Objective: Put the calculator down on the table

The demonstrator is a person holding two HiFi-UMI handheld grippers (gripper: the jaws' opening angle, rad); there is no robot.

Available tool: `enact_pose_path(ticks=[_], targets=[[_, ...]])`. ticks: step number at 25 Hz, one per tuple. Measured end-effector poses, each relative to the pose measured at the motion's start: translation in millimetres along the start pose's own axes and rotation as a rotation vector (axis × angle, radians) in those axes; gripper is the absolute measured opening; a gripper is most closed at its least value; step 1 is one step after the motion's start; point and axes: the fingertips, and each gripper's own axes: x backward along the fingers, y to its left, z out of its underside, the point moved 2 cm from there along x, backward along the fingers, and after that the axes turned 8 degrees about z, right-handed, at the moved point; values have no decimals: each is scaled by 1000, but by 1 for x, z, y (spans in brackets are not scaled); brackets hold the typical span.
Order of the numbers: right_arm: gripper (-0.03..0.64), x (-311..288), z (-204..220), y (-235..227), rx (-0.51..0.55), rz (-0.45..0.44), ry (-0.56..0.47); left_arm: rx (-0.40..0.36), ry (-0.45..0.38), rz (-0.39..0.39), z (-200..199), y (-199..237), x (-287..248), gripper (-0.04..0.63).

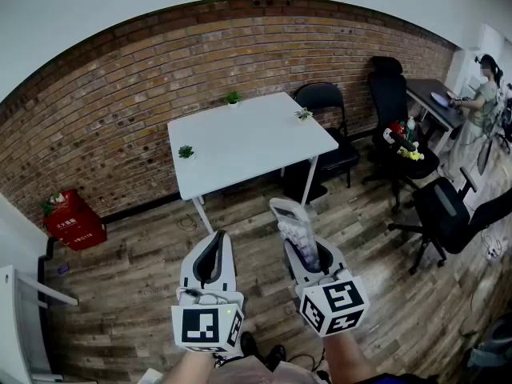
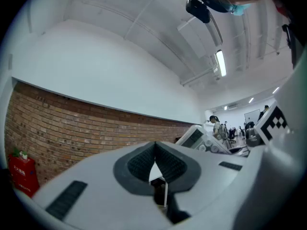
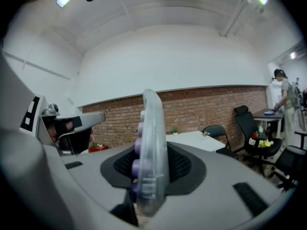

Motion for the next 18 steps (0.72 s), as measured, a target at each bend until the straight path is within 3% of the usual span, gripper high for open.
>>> enact_pose_path(ticks=[18], targets=[[132, -50, -10, 31, -44, 28, -23, 3, 14, 27, 13, 65, -11, 12]])
